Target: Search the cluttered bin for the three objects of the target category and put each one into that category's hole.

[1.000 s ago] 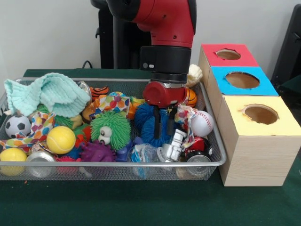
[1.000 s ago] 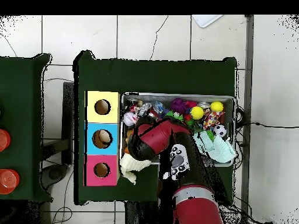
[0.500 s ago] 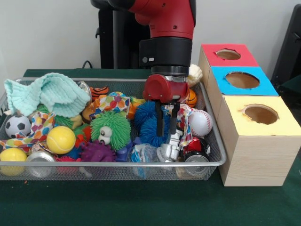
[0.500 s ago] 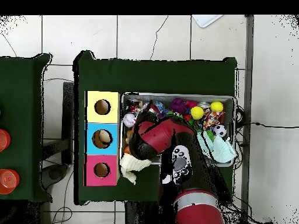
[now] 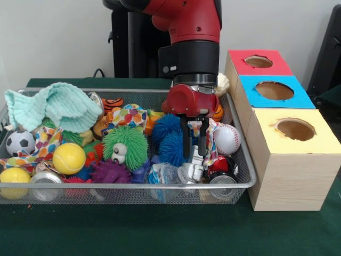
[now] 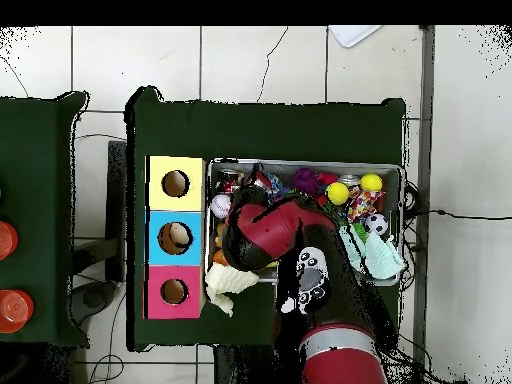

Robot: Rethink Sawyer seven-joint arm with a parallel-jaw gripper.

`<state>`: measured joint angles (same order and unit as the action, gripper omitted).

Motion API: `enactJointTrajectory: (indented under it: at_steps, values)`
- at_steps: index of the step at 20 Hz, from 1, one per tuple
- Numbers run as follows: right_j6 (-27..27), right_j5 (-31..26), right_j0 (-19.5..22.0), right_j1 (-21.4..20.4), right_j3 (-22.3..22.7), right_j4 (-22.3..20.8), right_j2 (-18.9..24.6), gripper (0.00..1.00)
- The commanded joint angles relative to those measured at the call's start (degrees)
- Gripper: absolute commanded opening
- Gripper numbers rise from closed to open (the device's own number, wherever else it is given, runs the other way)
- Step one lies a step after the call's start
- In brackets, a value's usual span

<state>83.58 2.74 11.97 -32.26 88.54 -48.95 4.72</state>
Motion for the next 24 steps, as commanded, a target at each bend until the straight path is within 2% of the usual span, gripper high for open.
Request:
enactJointTrajectory:
  at_steps: [1,6,13,17,19,24]
  values:
    - [2.8,1.8,0.6,4.0,-5.4,-4.1,-0.3,1.0]
    - [0.4,-0.5,3.7,3.1,-4.7,-6.5,3.2,1.0]
    - [0.2,-1.2,5.6,3.0,-4.8,-8.3,5.1,1.0]
    - [0.7,-3.5,7.3,2.8,-3.7,-6.9,7.2,1.0]
    - [2.0,-3.7,7.4,3.3,-3.4,-5.8,6.6,1.0]
    - [3.2,-5.4,9.1,4.6,-2.2,-3.4,8.4,1.0]
